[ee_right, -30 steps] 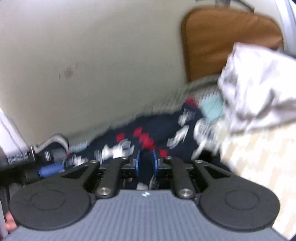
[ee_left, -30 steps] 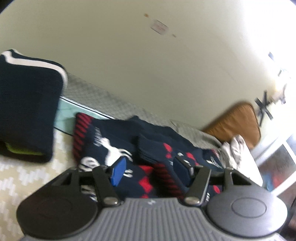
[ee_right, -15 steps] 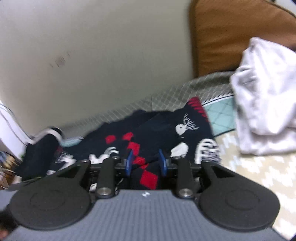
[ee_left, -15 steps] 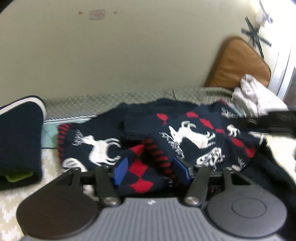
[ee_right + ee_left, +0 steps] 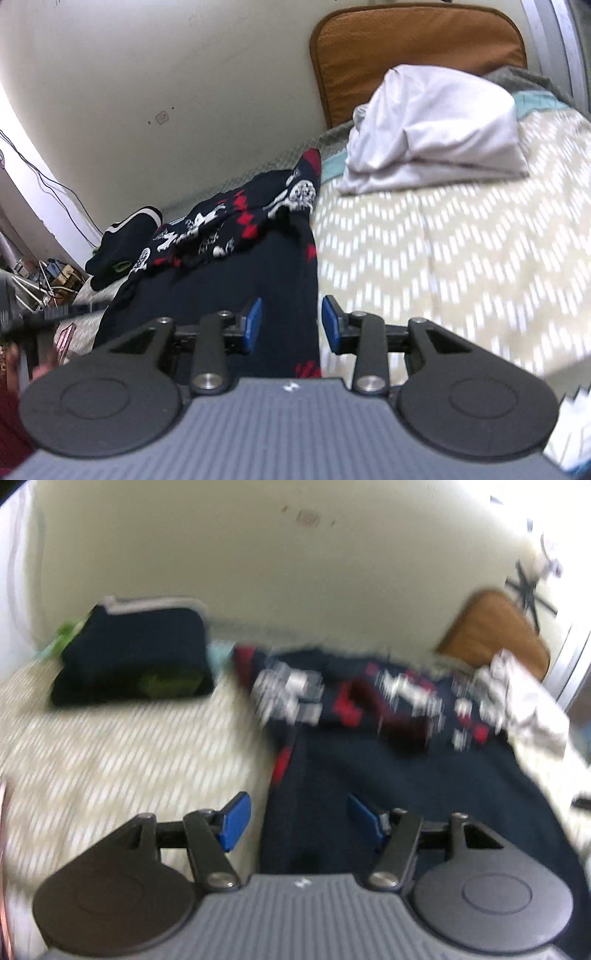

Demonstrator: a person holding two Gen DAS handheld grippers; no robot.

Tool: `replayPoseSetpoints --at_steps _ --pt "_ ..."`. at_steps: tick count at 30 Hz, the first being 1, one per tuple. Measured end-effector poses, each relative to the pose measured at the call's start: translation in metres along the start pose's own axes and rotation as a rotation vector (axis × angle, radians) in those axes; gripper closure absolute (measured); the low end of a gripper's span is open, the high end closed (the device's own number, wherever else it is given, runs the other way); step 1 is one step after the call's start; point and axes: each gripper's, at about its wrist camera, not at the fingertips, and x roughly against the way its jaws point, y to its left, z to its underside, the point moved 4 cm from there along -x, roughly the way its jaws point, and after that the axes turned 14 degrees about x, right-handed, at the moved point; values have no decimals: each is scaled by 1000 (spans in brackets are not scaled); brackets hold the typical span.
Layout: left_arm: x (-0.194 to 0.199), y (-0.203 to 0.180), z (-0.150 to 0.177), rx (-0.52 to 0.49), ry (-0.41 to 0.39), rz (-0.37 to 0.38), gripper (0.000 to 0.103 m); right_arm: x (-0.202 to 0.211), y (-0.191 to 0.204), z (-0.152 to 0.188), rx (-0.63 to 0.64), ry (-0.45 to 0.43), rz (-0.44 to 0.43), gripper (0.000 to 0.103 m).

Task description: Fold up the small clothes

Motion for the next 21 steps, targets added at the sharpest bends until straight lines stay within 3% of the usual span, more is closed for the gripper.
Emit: replayPoseSetpoints --at_steps 6,12,16,17,18,21 --pt "43 30 44 -39 -82 -166 41 -8 12 11 26 19 -3 63" --pt "79 48 64 20 -104 -184 42 -1 19 22 59 19 4 63" --pt "110 60 87 73 -69 -38 35 25 26 27 84 -4 -42 63" --pt "117 63 91 91 -62 -5 23 29 27 28 84 -1 -59 63" --pt "123 65 94 113 -61 26 18 33 28 31 81 5 -79 62" --pt "133 66 101 145 -49 84 16 41 31 40 71 38 -130 59"
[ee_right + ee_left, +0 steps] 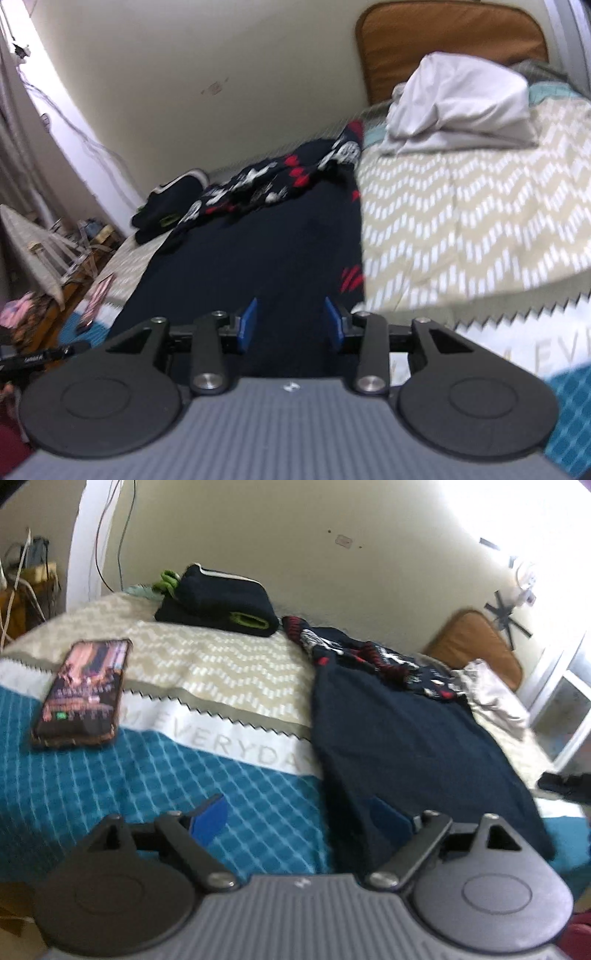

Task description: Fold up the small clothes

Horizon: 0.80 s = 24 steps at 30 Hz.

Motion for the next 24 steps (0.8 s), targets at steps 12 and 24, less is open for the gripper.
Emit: replayPoseSetpoints --at_steps 12,24 --pt "-3 -19 21 -128 90 -40 36 27 0 39 -74 90 -75 57" --pt "-6 -30 20 -154 142 -72 54 30 -2 46 -99 61 -98 58"
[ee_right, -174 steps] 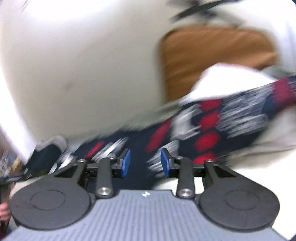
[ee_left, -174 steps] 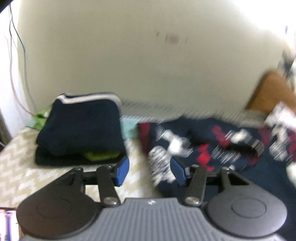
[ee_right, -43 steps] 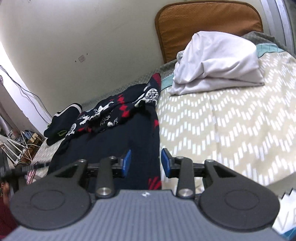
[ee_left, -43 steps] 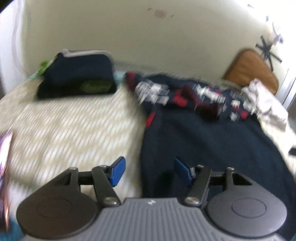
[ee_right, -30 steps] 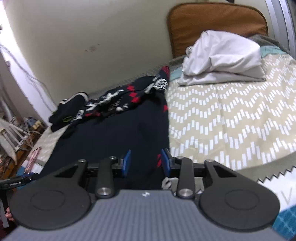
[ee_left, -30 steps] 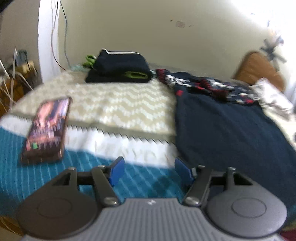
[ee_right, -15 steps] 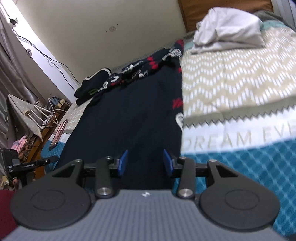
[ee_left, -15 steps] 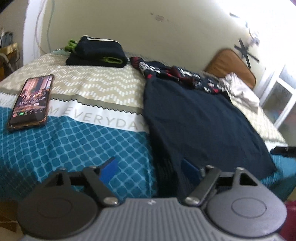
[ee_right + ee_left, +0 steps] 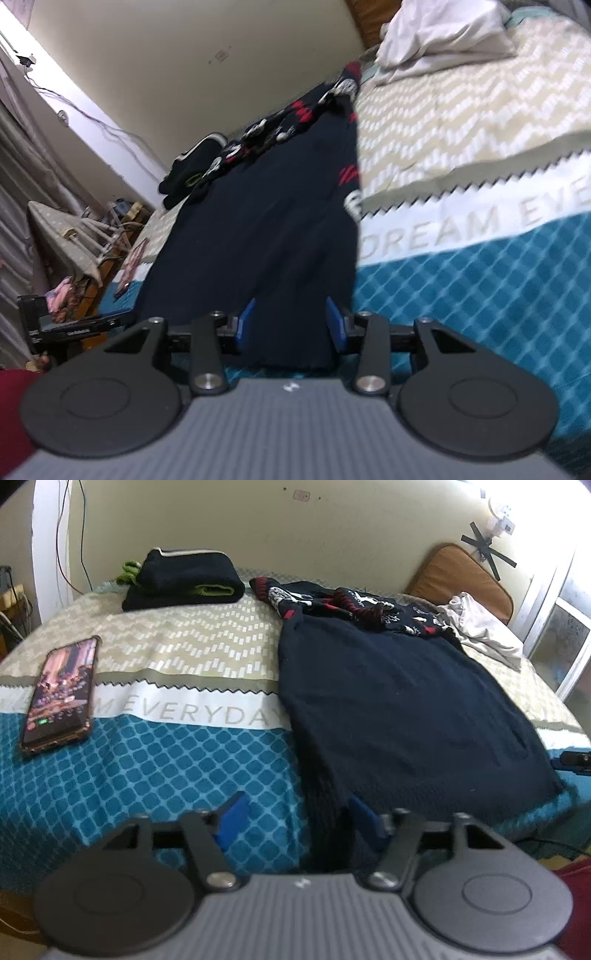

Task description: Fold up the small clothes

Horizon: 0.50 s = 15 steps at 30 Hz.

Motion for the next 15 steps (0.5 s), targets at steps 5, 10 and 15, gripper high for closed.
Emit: replayPoseSetpoints --at_steps 5,10,15 --pt "-6 -9 -2 0 68 30 90 8 -10 -2 -15 -1 15 56" --pt "-8 -6 -12 60 121 89 96 -11 12 8 103 54 -19 97" --pt "2 6 -49 211 81 219 96 1 10 -26 127 -49 -13 97"
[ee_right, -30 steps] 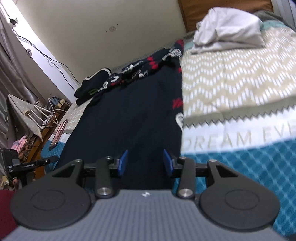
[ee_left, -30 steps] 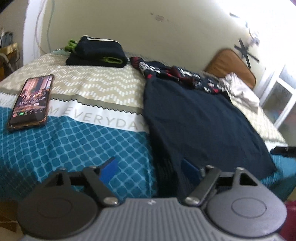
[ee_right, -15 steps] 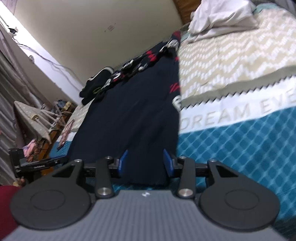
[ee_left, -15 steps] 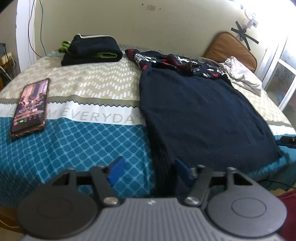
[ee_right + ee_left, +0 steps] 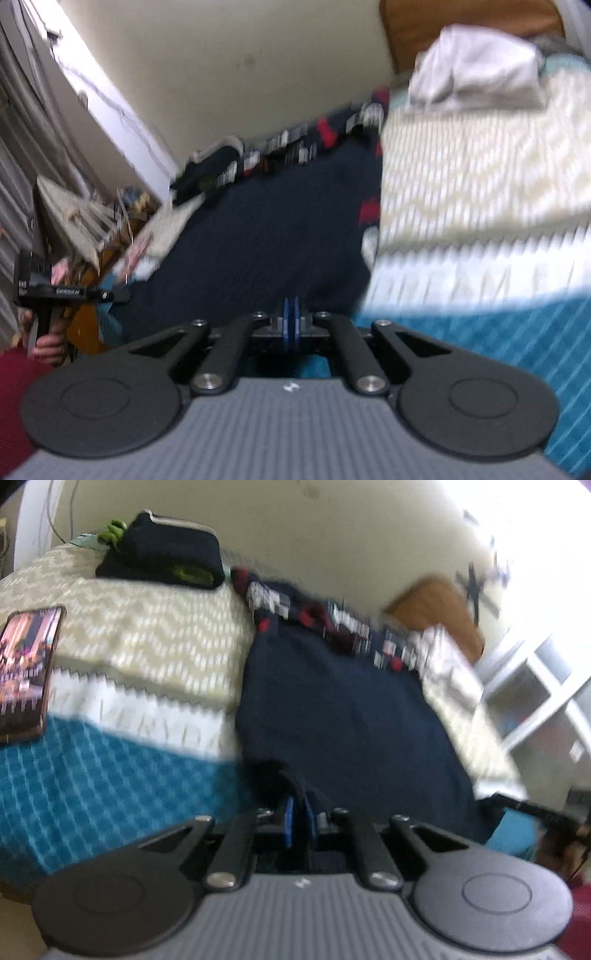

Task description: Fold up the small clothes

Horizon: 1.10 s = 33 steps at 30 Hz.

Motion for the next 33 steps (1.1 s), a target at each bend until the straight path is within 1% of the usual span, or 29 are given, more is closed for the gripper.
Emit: replayPoseSetpoints --at_steps 2,4,6,7,8,9,10,11,12,13,14,15,16,17,18,21,24,26,27,28,29,31,32,33 --pt "2 0 -23 51 -34 40 96 3 -9 -22 -2 -57 21 97" --pt "-3 -3 -49 89 -65 60 96 -2 -22 -45 -20 -97 39 97" --pt "-17 -8 -79 97 -95 47 96 -19 -37 -70 -26 -123 68 98" --pt "-31 -11 -99 116 -105 36 96 -31 -45 -84 -33 -131 90 100" --pt "-44 -13 -115 138 -115 29 93 -46 -55 -99 -45 -142 115 100" --pt "-59 -14 -131 166 -134 9 89 -61 -67 -113 -65 -164 146 100" --pt "-74 -12 -145 196 -167 -40 86 -79 -79 -125 -83 -184 193 94" --pt "-86 -9 -152 208 -179 -100 80 -94 -91 -132 -94 -172 244 93" --pt "-92 -5 -154 221 -180 -155 80 -106 -101 -135 -119 -137 287 92" --pt "-95 -1 -152 217 -168 -165 78 -113 -108 -133 -157 -106 296 92" --pt "-93 1 -147 191 -163 -149 71 -113 -110 -129 -176 -103 256 92" --pt "-89 5 -141 161 -167 -143 56 -108 -107 -122 -166 -109 212 89" --pt "-84 9 -135 136 -183 -162 50 -102 -103 -114 -143 -107 187 71" --pt "-81 11 -131 117 -204 -192 46 -98 -100 -107 -125 -97 178 59" --pt "-79 12 -130 94 -215 -216 45 -95 -97 -98 -108 -83 178 47" --pt "-87 9 -136 58 -198 -231 45 -95 -87 -80 -60 -25 186 47" --pt "-102 -1 -137 12 -163 -237 46 -99 -72 -71 -19 13 160 49" --pt "-115 -11 -130 -55 -134 -244 48 -100 -62 -62 25 40 164 60" --pt "-120 -17 -124 -96 -122 -244 49 -99 -59 -58 51 55 177 81" --pt "-126 -23 -118 -140 -108 -243 49 -98 -55 -56 74 63 194 96" --pt "-130 -28 -110 -179 -90 -240 50 -97 -53 -56 103 58 222 96" --pt "-138 -34 -98 -244 -55 -247 73 -95 -50 -63 156 26 258 97" --pt "-139 -36 -94 -268 -58 -255 83 -94 -49 -70 174 2 269 97" --pt "-137 -38 -91 -282 -80 -258 90 -95 -49 -77 184 -22 274 97"
